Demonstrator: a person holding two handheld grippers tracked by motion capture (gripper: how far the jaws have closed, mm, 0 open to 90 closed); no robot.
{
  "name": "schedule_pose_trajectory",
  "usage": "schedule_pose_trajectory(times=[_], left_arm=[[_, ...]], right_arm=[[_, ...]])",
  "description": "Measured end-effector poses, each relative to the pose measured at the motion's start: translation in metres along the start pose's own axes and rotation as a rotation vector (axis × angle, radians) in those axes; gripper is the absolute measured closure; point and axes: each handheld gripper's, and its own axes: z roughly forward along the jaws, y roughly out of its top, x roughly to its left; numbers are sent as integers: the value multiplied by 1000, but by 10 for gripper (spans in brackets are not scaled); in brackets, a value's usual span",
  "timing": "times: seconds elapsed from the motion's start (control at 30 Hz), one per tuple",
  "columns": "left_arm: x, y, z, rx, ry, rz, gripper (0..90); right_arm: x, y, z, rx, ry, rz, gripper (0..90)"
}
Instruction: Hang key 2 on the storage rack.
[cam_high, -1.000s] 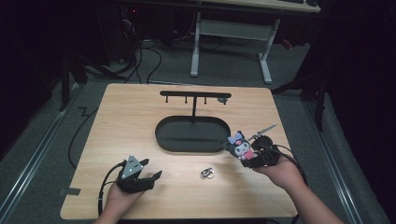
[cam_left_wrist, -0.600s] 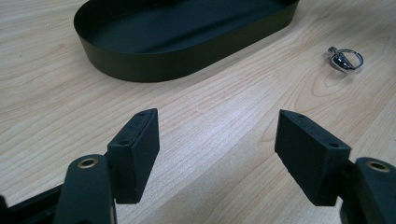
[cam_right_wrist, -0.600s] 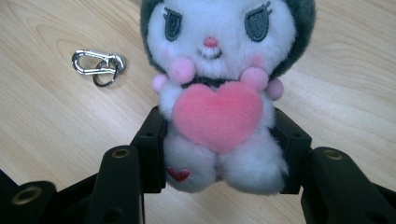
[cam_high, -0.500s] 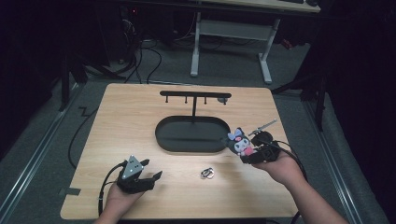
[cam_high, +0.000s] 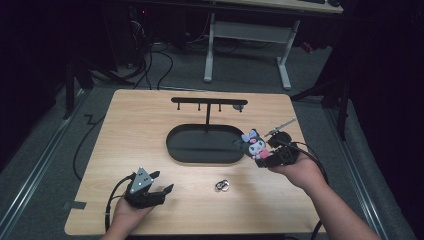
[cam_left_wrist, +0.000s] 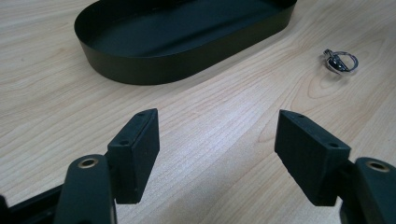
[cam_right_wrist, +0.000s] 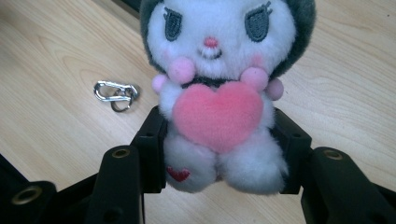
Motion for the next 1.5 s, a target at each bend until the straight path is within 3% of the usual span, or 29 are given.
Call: schedule_pose_trajectory(times=[0.27,1.5], left_arm=[[0,1,0,-8,-2,-1,316],[3,-1,-3,-10,9,-23,311]], right_arm=[[-5,20,-13,-10,8,22,493],[0,73,-48,-58,-10,4,493]])
